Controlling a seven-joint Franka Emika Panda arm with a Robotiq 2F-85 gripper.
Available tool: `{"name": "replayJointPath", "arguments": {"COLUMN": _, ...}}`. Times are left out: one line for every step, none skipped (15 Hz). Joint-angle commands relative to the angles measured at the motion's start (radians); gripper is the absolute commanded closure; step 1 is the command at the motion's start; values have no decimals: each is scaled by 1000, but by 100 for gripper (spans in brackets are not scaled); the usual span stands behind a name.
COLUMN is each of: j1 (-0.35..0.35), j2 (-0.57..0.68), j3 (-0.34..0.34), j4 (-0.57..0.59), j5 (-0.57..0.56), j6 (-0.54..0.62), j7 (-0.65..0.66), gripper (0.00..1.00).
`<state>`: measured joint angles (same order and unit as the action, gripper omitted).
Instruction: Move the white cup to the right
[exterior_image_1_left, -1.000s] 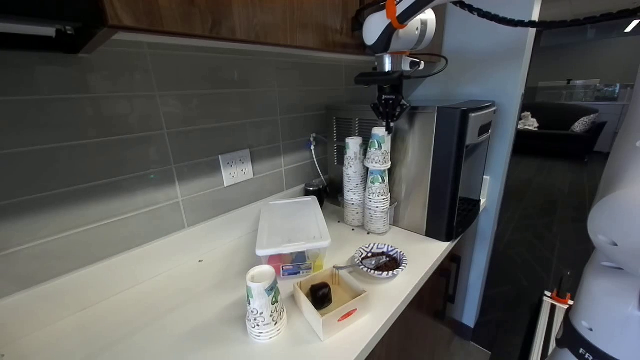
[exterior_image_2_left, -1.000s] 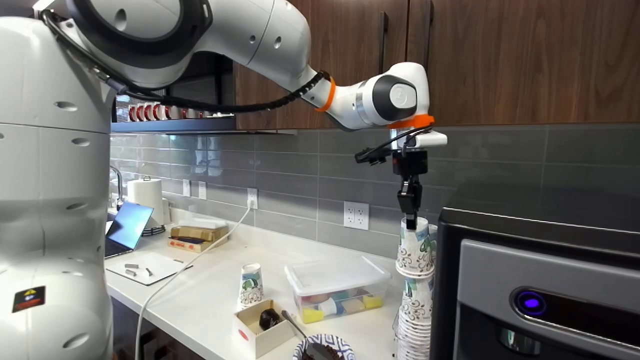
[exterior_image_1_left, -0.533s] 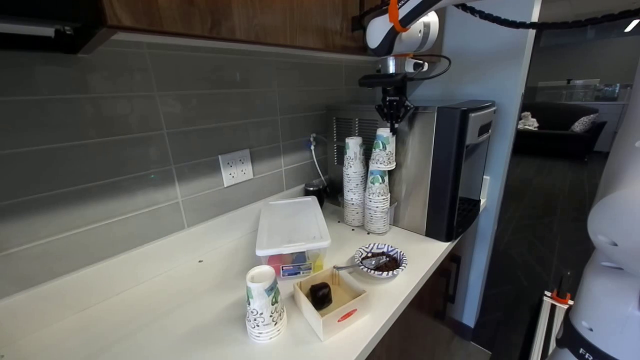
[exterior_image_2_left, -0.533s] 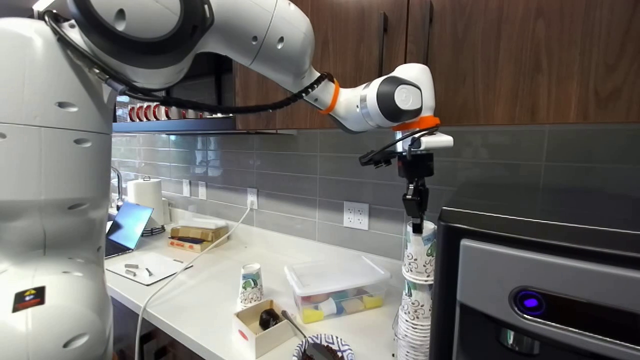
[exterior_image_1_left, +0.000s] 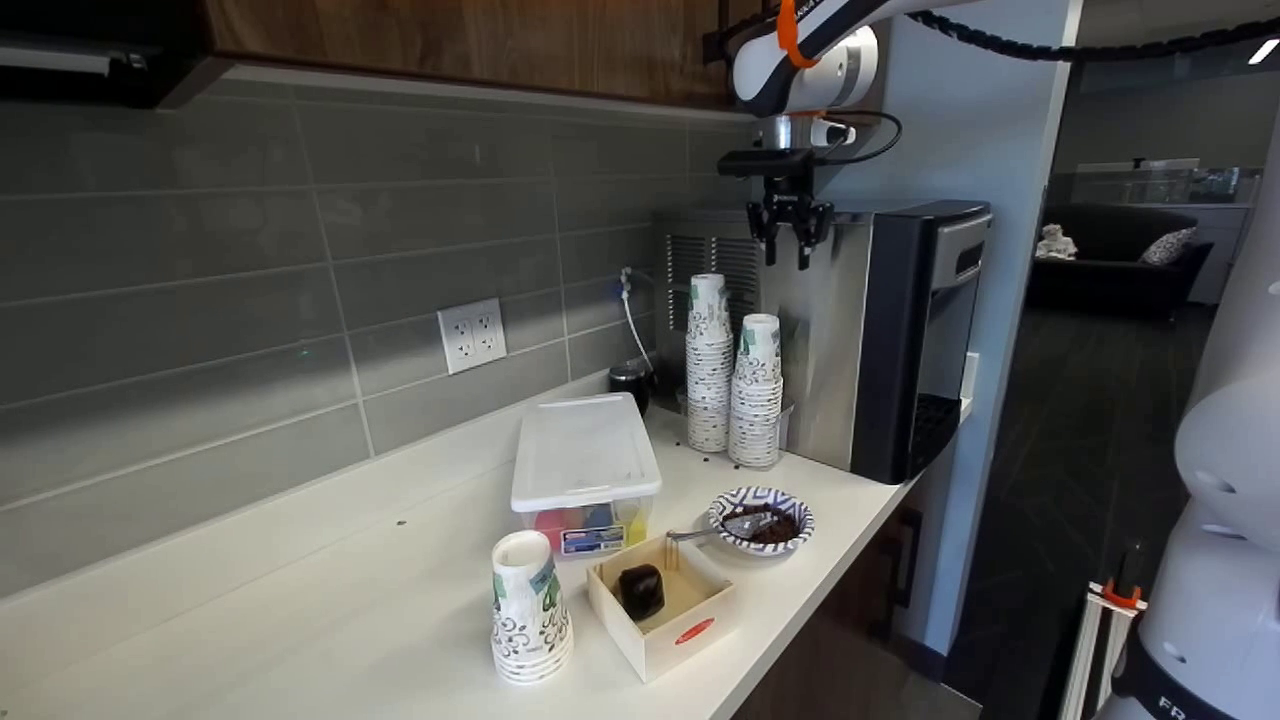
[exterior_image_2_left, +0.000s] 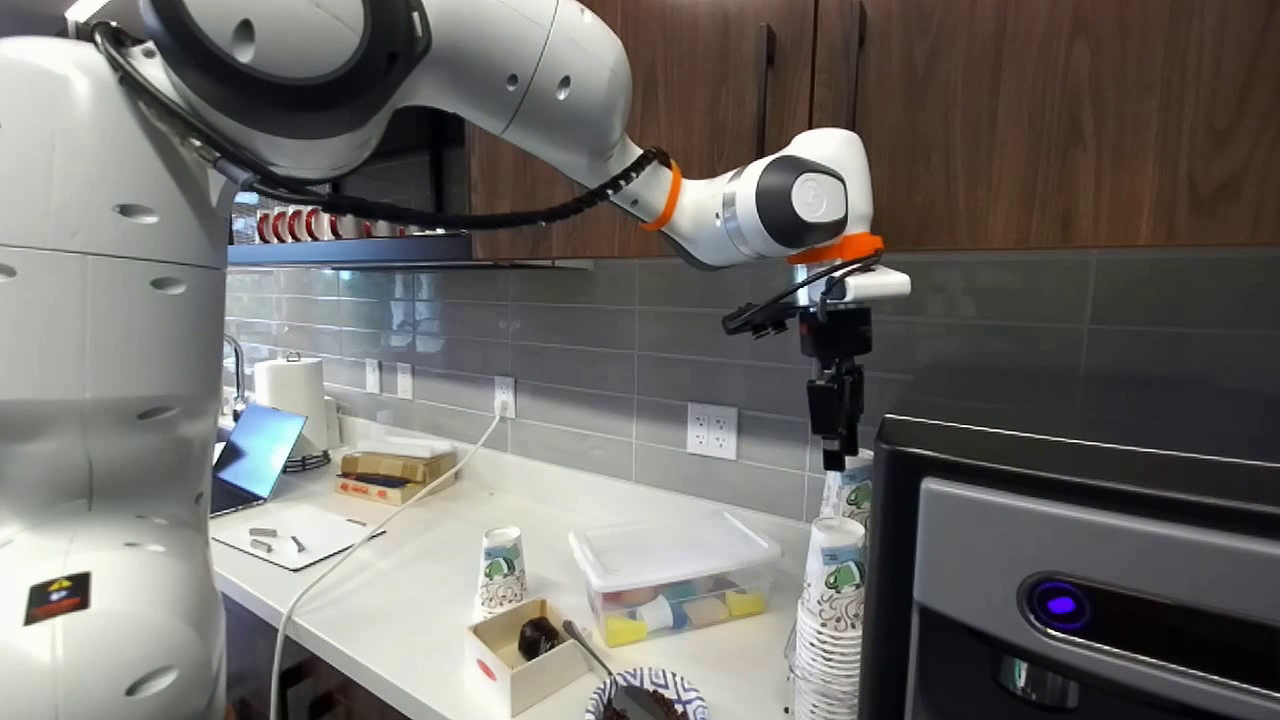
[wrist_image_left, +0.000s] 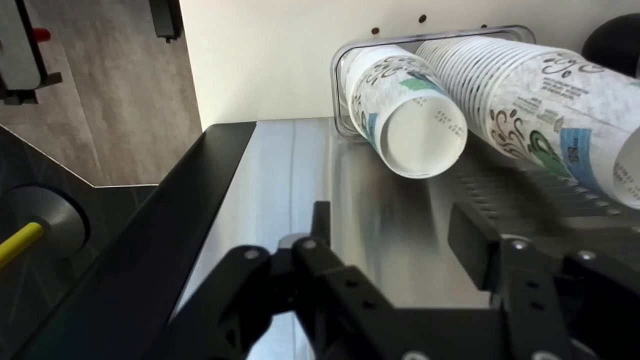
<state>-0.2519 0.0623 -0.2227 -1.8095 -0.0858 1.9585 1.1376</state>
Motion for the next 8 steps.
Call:
{"name": "replayJointPath", "arguments": {"j1": 21, "j2": 40, "j3": 0, "j4": 49, "j5": -21, "j6": -4, "j7": 25, "gripper": 5}}
{"name": "replayJointPath", "arguments": {"j1": 22, "j2": 40, "j3": 0, "j4": 50, "j5": -28, "j6": -15, "j7": 23, "gripper": 1}}
{"name": "replayJointPath", "arguments": {"j1": 21, "j2": 38, "j3": 0, "j4": 49, "j5": -24, "j6": -16, "j7": 18, "gripper": 0}}
{"name": "replayJointPath", "arguments": {"j1": 21, "j2": 36, "j3": 0, "j4": 47, "j5": -27, "j6": -14, "j7": 20, "gripper": 0}}
{"name": "replayJointPath", "arguments": {"j1": 21, "j2": 35, "j3": 0, "j4": 45, "j5": -26, "j6": -14, "j7": 18, "gripper": 0}}
{"name": "replayJointPath", "arguments": {"j1": 21, "j2": 33, "j3": 0, "j4": 43, "j5": -26, "j6": -14, "j7": 17, "gripper": 0}}
{"name": "replayJointPath", "arguments": {"j1": 21, "j2": 29, "j3": 0, "j4": 40, "j5": -27, "j6": -14, "j7": 16, "gripper": 0}}
{"name": "replayJointPath", "arguments": {"j1": 21, "j2": 29, "j3": 0, "j4": 38, "j5": -20, "j6": -12, "j7": 13, "gripper": 0}}
